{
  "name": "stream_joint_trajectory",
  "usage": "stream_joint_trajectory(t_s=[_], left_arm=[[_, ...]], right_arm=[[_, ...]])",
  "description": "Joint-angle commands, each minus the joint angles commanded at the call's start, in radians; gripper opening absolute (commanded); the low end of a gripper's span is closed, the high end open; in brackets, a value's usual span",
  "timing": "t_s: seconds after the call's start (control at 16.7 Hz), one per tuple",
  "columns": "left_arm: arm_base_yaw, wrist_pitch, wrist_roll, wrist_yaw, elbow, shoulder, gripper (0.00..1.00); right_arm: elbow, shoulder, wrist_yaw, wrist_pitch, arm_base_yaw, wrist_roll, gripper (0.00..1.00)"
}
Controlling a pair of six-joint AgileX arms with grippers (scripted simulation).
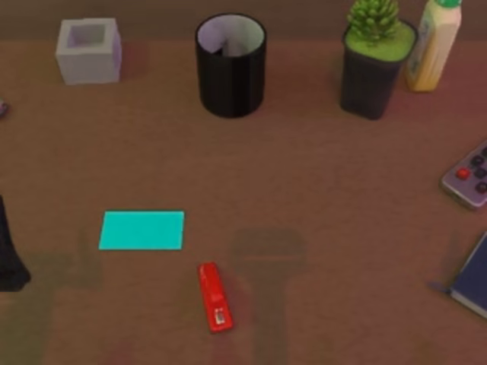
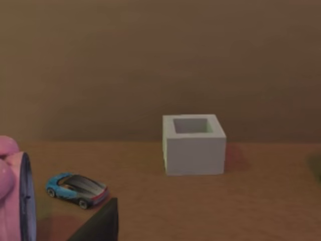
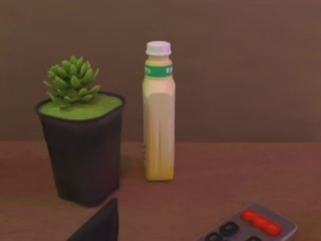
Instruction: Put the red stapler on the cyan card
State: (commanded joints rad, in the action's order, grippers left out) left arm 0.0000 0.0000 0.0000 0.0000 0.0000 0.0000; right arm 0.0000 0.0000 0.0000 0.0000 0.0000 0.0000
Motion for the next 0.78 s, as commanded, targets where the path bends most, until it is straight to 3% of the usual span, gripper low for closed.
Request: stream_joint_trajectory(t_s=[0.36,0.78], left_arm=[[-0.054,-0.074,-0.07,0.003,0.101,0.104,1.0],[-0.272,-0.407,-0.367,0.0,0.529,0.683,1.0]], right_arm=[[0.0,0.0,0.0,0.0,0.0,0.0,1.0],[0.0,0.0,0.0,0.0,0.0,0.0,1.0]])
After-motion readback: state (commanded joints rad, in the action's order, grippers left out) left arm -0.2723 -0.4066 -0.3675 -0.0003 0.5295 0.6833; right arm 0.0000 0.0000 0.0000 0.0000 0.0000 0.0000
